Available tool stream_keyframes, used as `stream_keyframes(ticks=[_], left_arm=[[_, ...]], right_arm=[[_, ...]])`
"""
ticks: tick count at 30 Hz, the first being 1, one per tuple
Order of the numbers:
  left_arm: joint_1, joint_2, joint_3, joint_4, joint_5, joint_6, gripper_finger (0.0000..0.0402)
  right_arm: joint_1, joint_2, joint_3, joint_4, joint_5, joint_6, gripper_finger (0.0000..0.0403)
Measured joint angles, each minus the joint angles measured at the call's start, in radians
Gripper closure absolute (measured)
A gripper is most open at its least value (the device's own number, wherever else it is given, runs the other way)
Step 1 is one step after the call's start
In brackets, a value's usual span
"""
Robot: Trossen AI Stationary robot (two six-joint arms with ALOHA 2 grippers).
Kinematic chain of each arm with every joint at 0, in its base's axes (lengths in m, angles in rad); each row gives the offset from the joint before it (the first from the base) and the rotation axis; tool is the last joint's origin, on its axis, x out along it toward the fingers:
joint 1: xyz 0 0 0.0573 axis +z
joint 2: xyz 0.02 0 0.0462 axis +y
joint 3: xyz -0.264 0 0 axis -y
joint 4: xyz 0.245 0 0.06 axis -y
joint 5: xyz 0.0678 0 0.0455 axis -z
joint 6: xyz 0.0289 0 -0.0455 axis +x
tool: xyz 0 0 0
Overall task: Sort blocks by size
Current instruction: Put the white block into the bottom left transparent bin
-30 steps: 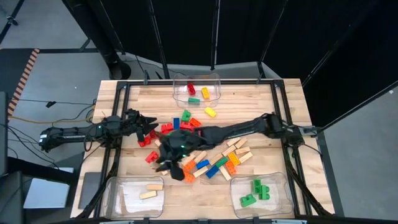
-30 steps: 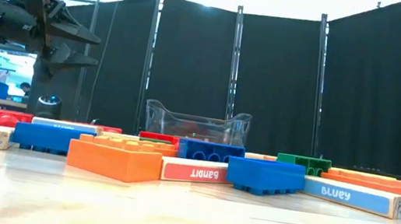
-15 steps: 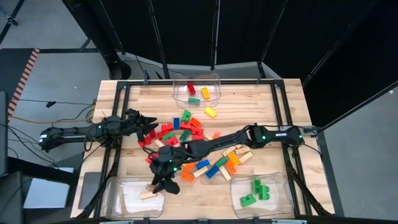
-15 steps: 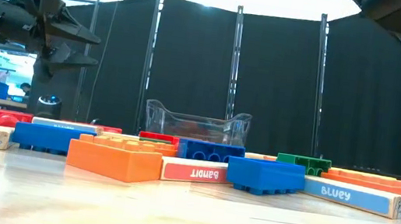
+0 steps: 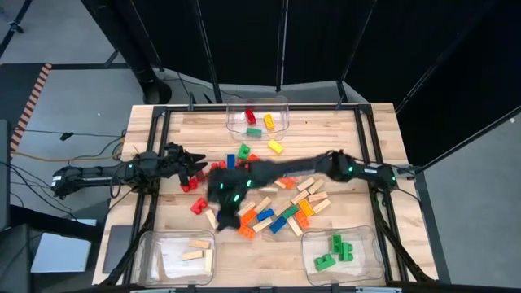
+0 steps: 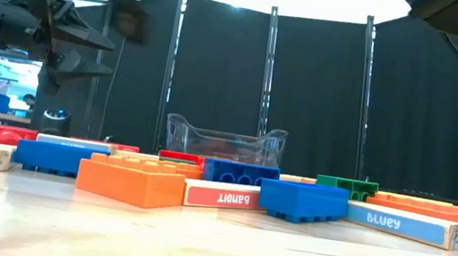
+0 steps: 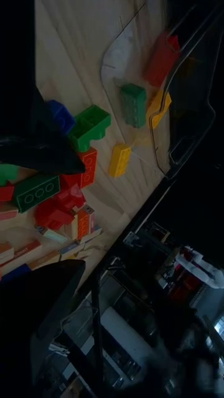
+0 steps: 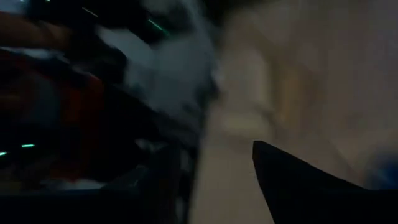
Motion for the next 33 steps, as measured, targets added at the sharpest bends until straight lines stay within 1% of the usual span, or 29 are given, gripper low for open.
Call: stream_keyframes(ticks=[2, 4, 5, 6, 7, 8, 9, 13, 15, 17, 21, 25, 29, 31, 33], left_arm=[[0.0, 0.0, 0.0, 0.0, 0.002, 0.0, 0.0156], [0.0, 0.0, 0.0, 0.0, 0.002, 0.0, 0.0156], [0.0, 0.0, 0.0, 0.0, 0.002, 0.0, 0.0156], [0.0, 0.0, 0.0, 0.0, 0.003, 0.0, 0.0156], [0.0, 0.0, 0.0, 0.0, 0.003, 0.0, 0.0156], [0.0, 0.0, 0.0, 0.0, 0.004, 0.0, 0.0156], [0.0, 0.0, 0.0, 0.0, 0.005, 0.0, 0.0156], [0.0, 0.0, 0.0, 0.0, 0.006, 0.0, 0.0156], [0.0, 0.0, 0.0, 0.0, 0.006, 0.0, 0.0156], [0.0, 0.0, 0.0, 0.0, 0.007, 0.0, 0.0156], [0.0, 0.0, 0.0, 0.0, 0.007, 0.001, 0.0156], [0.0, 0.0, 0.0, 0.0, 0.007, 0.002, 0.0156], [0.0, 0.0, 0.0, 0.0, 0.007, 0.003, 0.0156], [0.0, 0.0, 0.0, 0.0, 0.007, 0.003, 0.0156], [0.0, 0.0, 0.0, 0.0, 0.007, 0.007, 0.0156]], right_arm=[[-0.026, -0.052, 0.0, -0.26, 0.08, -0.109, 0.0202], [-0.038, -0.103, 0.001, -0.508, 0.255, -0.228, 0.0207], [-0.039, -0.126, -0.002, -0.61, 0.369, -0.281, 0.0209], [-0.04, -0.148, -0.013, -0.682, 0.484, -0.324, 0.021], [-0.04, -0.169, -0.028, -0.724, 0.569, -0.358, 0.021], [-0.041, -0.187, -0.049, -0.737, 0.622, -0.388, 0.0211], [-0.043, -0.201, -0.071, -0.728, 0.646, -0.41, 0.0211], [-0.06, -0.222, -0.19, -0.67, 0.648, -0.442, 0.0211], [-0.074, -0.221, -0.26, -0.64, 0.624, -0.446, 0.021], [-0.089, -0.221, -0.338, -0.585, 0.598, -0.447, 0.0208], [-0.112, -0.22, -0.477, -0.478, 0.601, -0.436, 0.0211], [-0.125, -0.22, -0.573, -0.376, 0.545, -0.404, 0.0211], [-0.123, -0.22, -0.644, -0.279, 0.545, -0.39, 0.0213], [-0.119, -0.22, -0.673, -0.24, 0.567, -0.368, 0.0224], [-0.117, -0.226, -0.698, -0.205, 0.587, -0.344, 0.0254]])
